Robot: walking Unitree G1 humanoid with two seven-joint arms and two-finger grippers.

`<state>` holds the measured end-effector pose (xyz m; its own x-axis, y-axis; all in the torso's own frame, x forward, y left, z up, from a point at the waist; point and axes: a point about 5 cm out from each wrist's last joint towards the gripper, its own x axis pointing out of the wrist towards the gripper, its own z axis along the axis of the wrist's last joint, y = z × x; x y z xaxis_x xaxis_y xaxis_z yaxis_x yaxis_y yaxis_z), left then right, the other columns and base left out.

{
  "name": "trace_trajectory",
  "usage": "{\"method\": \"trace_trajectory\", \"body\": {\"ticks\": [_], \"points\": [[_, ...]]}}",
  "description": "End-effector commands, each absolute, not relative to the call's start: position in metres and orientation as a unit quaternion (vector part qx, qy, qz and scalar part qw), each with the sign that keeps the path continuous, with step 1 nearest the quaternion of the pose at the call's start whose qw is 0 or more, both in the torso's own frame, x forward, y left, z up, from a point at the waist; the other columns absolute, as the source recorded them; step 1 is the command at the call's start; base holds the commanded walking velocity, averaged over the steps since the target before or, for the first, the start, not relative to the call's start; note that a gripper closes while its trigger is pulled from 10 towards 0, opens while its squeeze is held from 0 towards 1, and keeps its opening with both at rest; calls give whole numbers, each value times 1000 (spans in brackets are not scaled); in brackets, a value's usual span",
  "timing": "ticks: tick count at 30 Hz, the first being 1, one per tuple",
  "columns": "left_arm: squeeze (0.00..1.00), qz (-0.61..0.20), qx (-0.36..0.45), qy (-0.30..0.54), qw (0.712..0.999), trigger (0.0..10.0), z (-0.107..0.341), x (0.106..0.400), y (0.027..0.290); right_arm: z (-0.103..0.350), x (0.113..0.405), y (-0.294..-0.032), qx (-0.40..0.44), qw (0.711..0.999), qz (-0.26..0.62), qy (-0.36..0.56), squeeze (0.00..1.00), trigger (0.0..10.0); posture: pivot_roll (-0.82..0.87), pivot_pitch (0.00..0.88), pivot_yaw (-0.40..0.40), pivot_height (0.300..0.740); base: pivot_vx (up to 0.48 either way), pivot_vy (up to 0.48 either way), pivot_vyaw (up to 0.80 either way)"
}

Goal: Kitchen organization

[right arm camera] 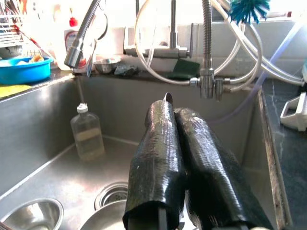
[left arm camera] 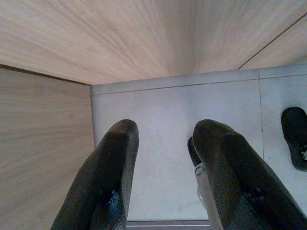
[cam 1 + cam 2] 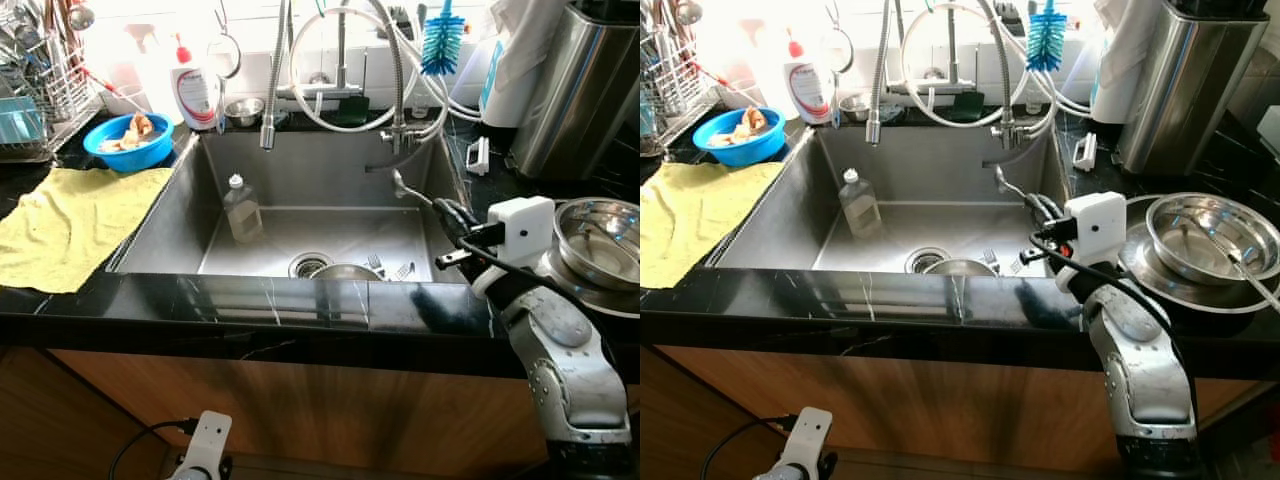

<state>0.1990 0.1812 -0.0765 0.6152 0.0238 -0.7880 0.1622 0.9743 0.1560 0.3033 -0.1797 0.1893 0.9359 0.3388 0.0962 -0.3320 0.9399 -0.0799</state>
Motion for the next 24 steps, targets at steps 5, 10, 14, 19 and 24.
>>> {"method": "trace_trajectory", "body": {"ticks": [5,10,14,19,24], "points": [[0,-31,111,439,891,10000,-78,196,186,187,309,-177,-22,984,172,-48,0,10000,-187,0,72,740,0,0,0],[0,-32,111,440,890,10000,-78,195,186,185,312,-175,-13,984,172,-46,0,10000,-189,0,73,740,0,0,0],[0,-34,112,441,890,10000,-78,194,186,181,314,-177,-17,986,165,-28,0,10000,-189,0,73,740,0,0,0],[0,-33,111,441,890,10000,-78,195,186,172,314,-175,-25,987,162,-3,0,10000,-185,0,71,740,0,0,0],[0,-32,111,441,890,10000,-78,195,186,173,314,-172,-19,986,164,-6,0,10000,-186,0,73,740,0,0,0]]}}
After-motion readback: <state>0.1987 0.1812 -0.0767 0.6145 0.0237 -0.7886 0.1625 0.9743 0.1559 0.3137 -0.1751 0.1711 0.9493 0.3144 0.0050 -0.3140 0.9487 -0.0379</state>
